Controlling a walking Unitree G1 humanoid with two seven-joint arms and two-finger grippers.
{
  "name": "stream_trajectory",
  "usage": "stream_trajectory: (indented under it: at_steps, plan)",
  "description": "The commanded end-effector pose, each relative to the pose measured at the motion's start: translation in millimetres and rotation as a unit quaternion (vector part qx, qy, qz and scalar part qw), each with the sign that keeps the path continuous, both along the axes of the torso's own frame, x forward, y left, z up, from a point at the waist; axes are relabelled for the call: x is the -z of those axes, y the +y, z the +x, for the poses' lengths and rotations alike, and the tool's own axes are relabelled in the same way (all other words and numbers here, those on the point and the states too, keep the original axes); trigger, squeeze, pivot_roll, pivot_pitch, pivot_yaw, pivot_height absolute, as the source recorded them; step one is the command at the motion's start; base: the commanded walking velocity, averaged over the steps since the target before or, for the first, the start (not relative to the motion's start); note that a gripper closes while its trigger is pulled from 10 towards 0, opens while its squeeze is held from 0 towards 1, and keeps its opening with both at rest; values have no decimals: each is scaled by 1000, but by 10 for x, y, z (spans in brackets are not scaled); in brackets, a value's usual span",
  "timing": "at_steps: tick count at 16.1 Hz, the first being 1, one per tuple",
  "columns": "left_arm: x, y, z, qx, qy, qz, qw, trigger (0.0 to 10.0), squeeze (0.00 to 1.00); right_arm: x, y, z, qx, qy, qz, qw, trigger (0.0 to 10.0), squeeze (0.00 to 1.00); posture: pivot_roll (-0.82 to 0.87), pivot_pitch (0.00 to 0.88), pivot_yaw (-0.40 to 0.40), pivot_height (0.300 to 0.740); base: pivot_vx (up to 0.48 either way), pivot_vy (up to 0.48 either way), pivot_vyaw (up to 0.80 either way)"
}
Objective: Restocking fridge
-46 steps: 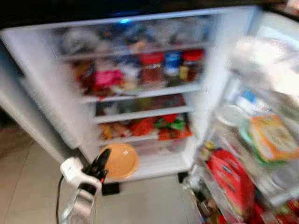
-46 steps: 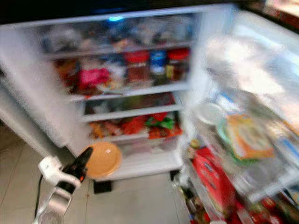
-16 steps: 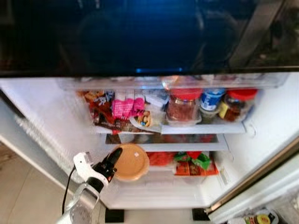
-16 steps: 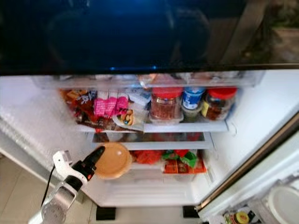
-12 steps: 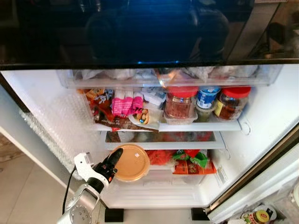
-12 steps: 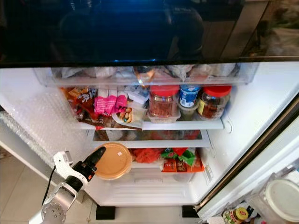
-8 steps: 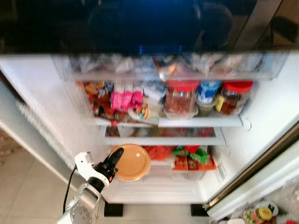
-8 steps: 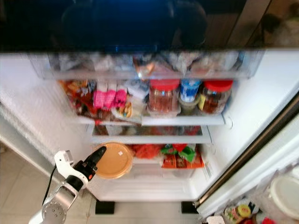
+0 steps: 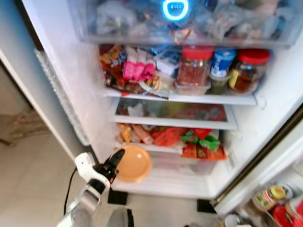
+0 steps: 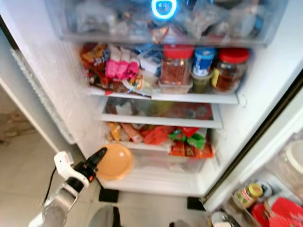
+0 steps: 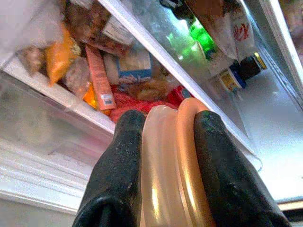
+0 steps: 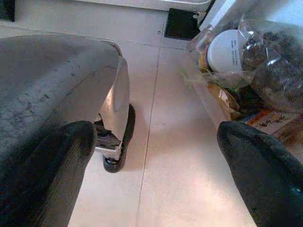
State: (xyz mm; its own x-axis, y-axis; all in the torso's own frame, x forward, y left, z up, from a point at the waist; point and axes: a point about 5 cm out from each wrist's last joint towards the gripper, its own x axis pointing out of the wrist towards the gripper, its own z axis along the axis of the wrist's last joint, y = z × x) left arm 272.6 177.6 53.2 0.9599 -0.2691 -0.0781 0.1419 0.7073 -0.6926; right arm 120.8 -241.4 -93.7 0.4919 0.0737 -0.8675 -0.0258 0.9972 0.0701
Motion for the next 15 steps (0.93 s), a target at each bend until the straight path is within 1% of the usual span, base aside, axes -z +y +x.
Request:
stream_trajectory:
  at_steps: [1,3,7,9,12,15]
  plan:
    - [-88,-10,51,-1,-17,3,1000,10000,0,15,56,-12,-3,-1,9,1000,10000,0,-30,67,9,636,0,0,0]
    - [-128,14,81,-4,-27,2,1000,10000,0,13,55,-2,-3,-1,9,1000,10000,0,-26,83,4,636,0,0,0]
    - [-187,-28,108,12,-40,-8,999,10000,0,14,45,-1,-2,3,3,1000,10000,0,-28,93,3,636,0,0,0]
    - [-198,-26,126,12,-42,-10,999,10000,0,15,35,-4,0,5,-3,1000,10000,0,-27,95,3,636,247,0,0]
    - [-201,-42,124,21,-43,-9,999,10000,0,15,35,-4,-1,5,-3,1000,10000,0,-30,97,4,636,263,0,-675]
    - [-194,-44,117,23,-42,-8,999,10000,0,13,40,1,-2,3,-1,1000,10000,0,-28,98,3,636,274,0,0]
